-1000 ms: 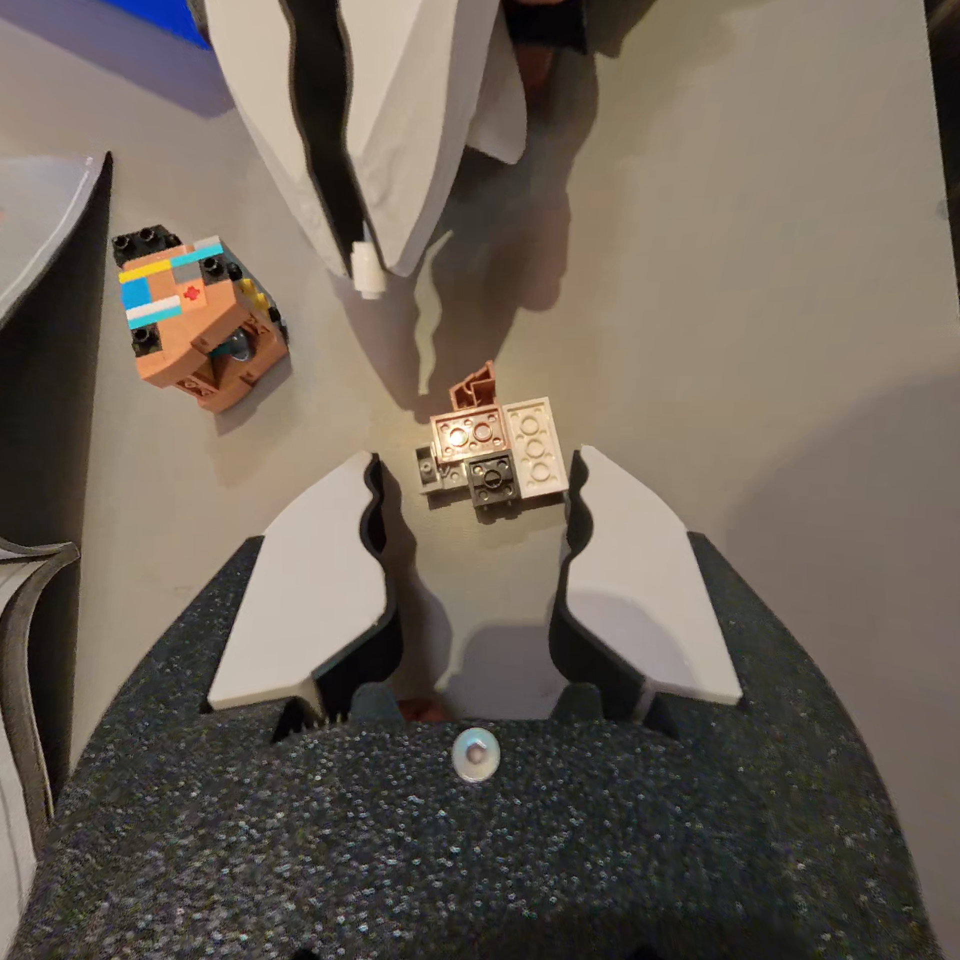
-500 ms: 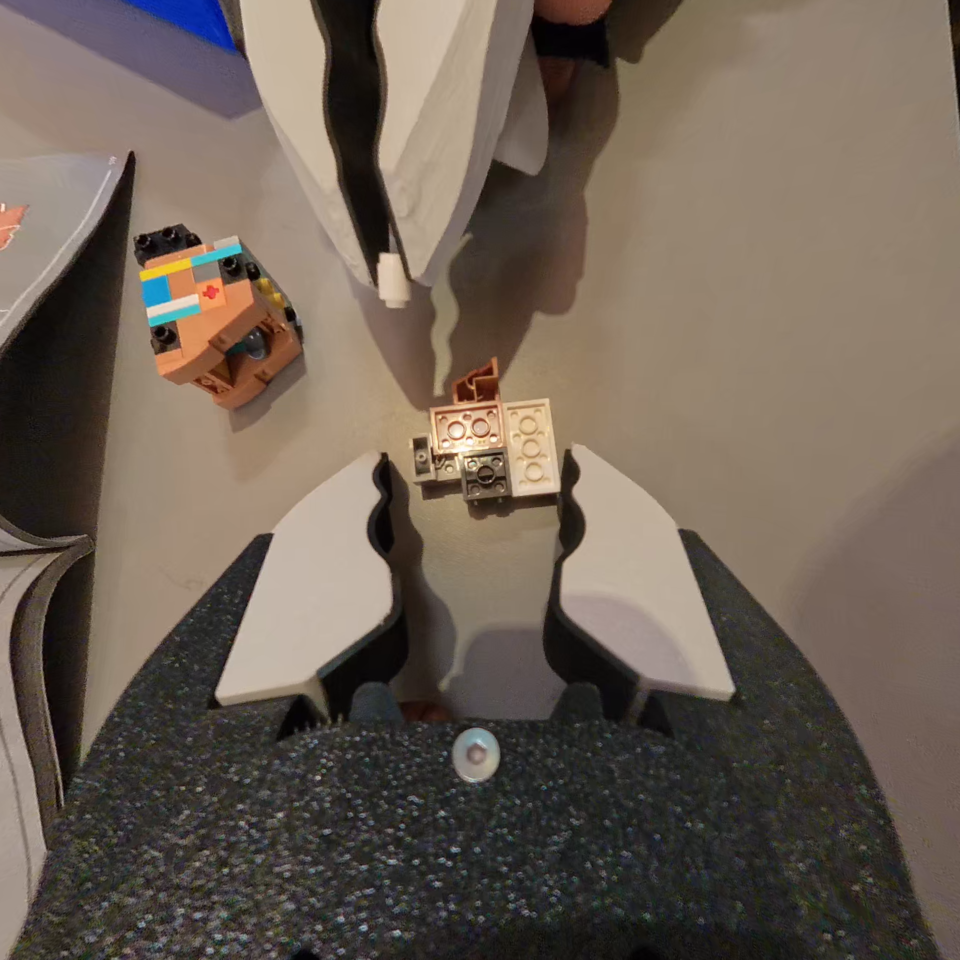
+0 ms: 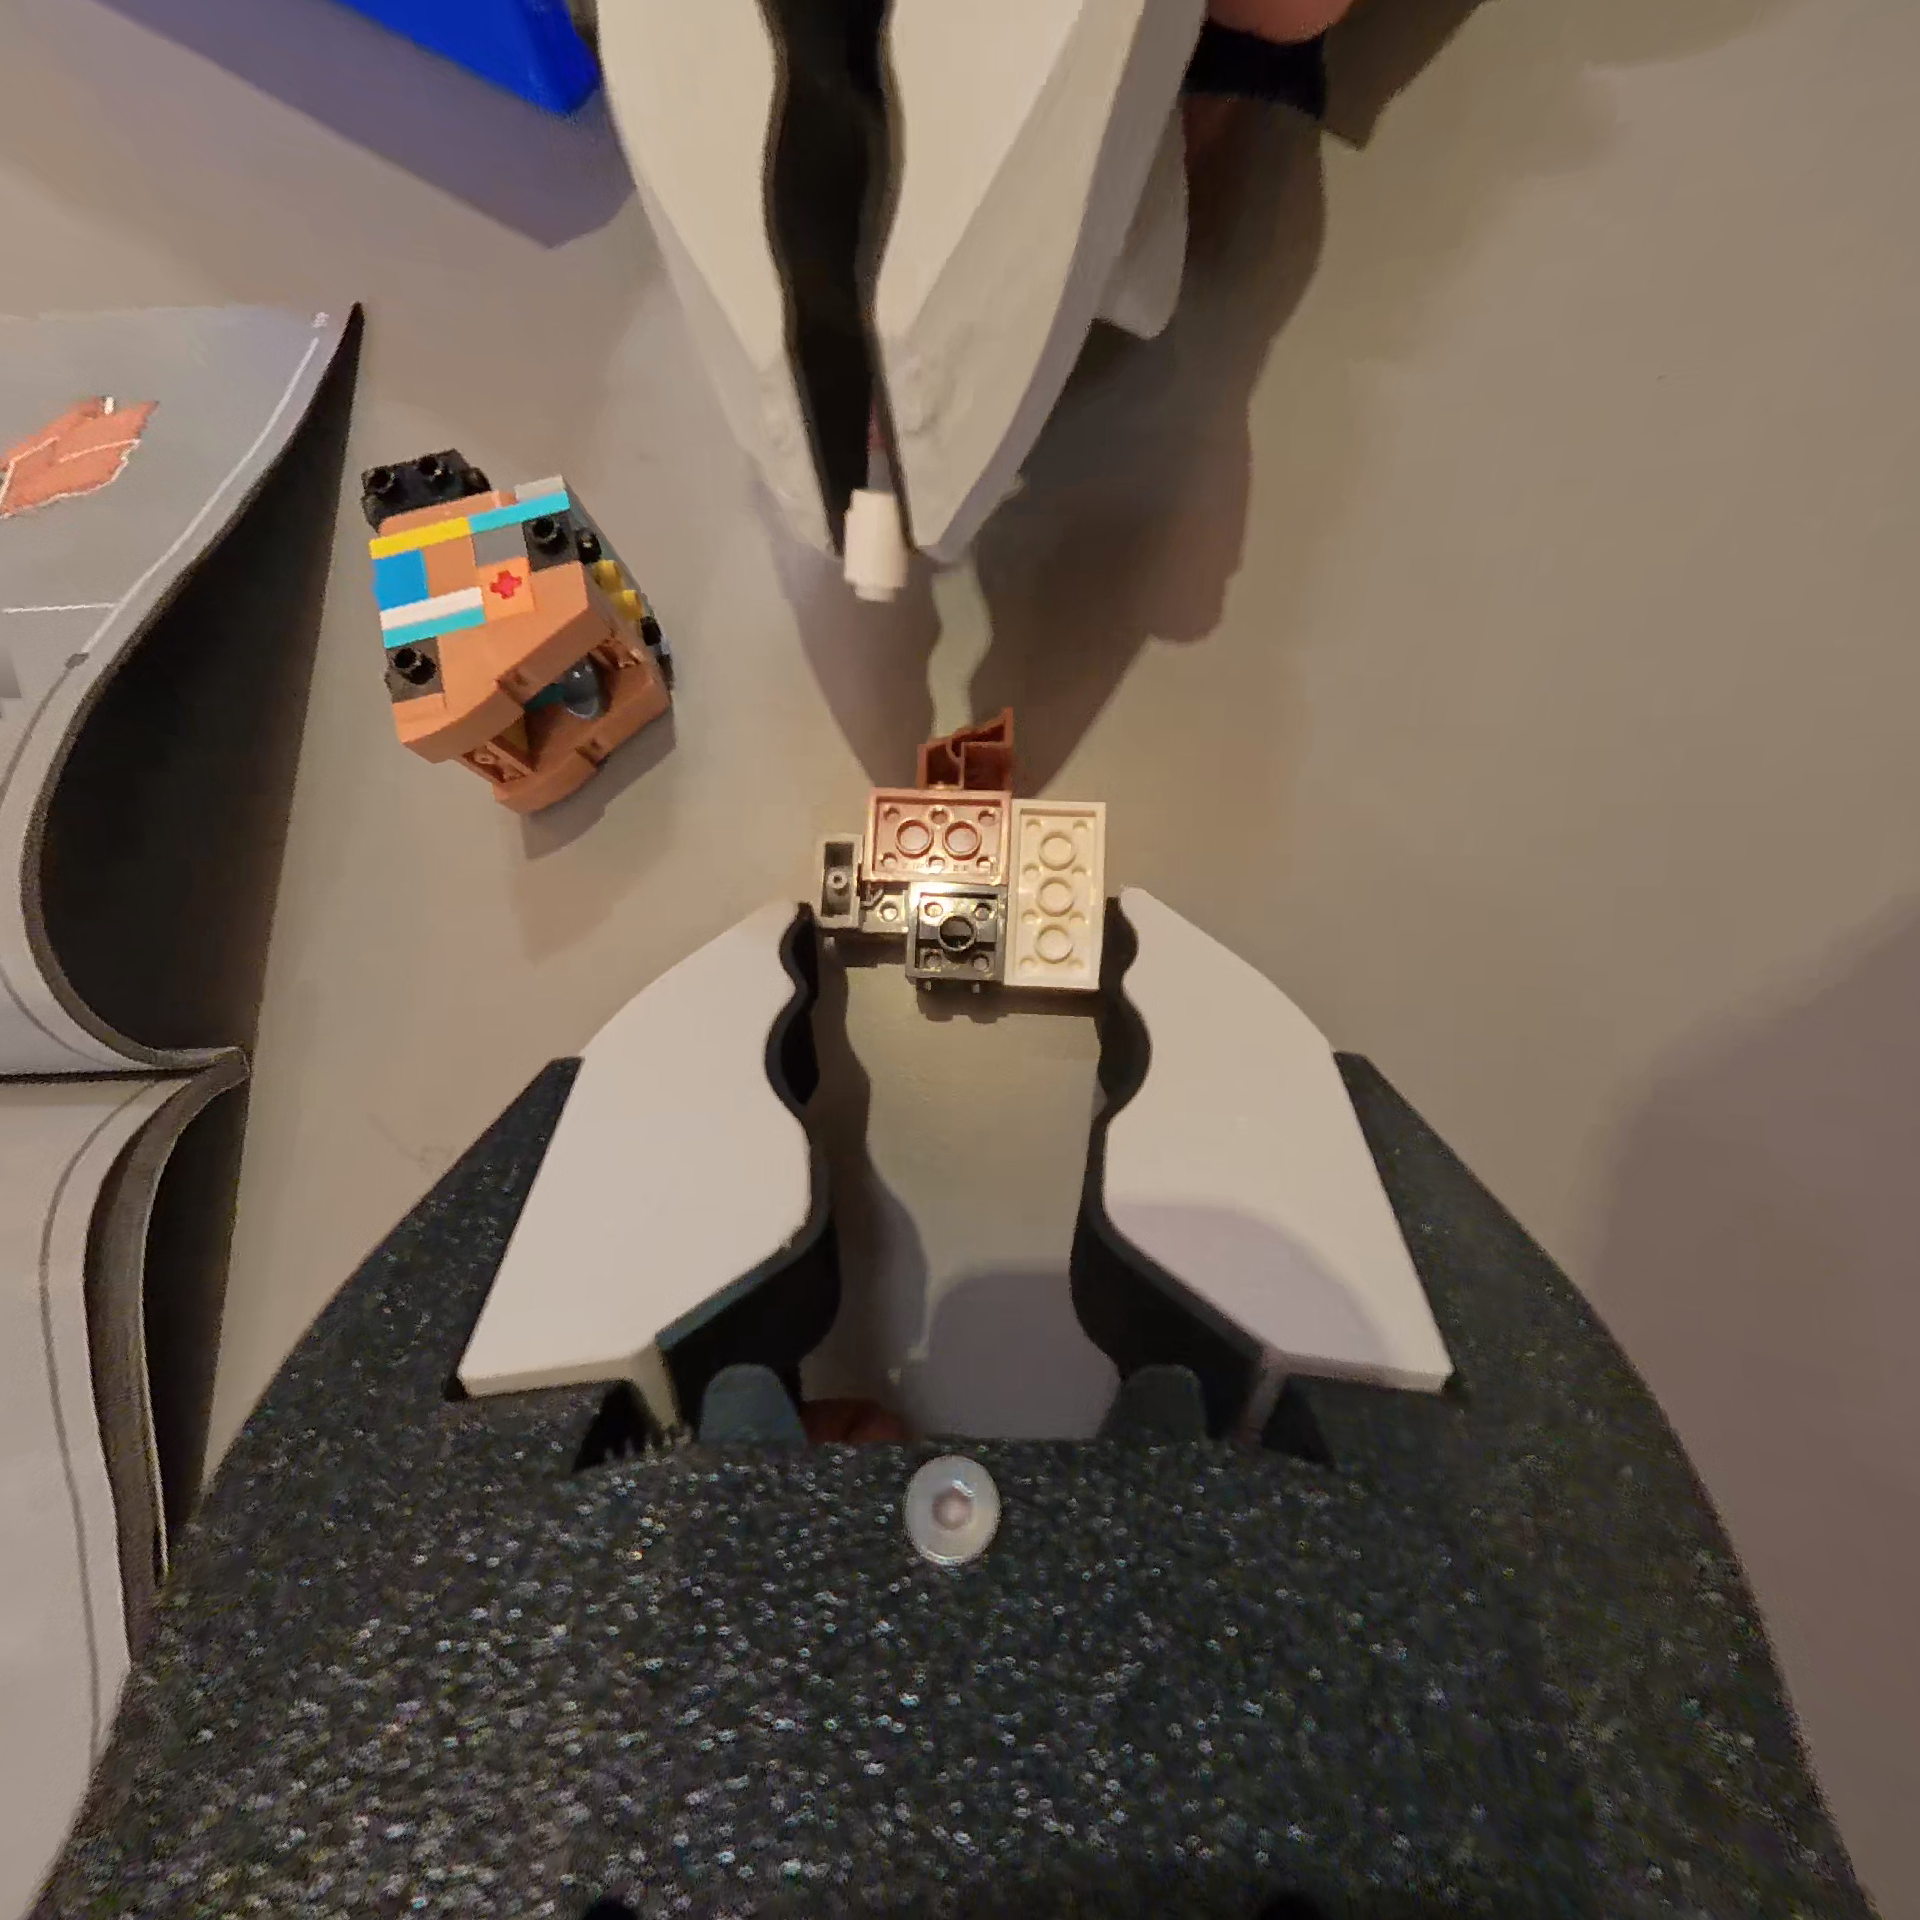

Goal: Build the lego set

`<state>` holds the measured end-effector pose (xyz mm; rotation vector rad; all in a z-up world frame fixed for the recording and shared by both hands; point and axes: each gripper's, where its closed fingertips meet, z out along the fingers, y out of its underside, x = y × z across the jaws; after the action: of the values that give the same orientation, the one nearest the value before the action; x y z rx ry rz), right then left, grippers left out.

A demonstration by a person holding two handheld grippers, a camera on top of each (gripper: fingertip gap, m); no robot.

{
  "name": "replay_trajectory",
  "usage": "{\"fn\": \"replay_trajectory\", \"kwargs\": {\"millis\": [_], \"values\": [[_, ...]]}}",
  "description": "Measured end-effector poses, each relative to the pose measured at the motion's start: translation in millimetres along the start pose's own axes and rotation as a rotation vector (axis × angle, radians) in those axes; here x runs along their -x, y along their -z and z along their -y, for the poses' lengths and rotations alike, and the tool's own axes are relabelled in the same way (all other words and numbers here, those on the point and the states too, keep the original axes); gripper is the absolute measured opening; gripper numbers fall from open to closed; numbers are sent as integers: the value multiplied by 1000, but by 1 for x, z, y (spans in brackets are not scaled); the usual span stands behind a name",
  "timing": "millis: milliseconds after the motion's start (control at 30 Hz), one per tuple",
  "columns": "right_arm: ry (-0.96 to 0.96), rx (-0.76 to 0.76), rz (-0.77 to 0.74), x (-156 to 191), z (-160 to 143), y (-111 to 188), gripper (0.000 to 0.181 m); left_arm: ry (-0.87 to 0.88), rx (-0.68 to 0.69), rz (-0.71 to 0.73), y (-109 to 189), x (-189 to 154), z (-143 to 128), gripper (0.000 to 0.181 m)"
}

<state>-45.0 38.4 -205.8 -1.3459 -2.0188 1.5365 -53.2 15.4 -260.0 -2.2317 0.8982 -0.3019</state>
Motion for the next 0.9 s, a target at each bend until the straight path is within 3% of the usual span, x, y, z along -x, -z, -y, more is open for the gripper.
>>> {"fn": "replay_trajectory", "kwargs": {"millis": [300,500,733,900], "values": [[79,111,-30,3,-10,-3,8,42,11,29,-1,4,0,53],[69,130,-19,2,-15,-6,8,-9,-21,17,1,7,0,67],[102,182,-21,6,-21,-8,8,-44,-51,-72,-4,-2,5,55],[163,230,-48,6,-23,-10,8,-26,-50,-50,-9,-1,10,54]]}}
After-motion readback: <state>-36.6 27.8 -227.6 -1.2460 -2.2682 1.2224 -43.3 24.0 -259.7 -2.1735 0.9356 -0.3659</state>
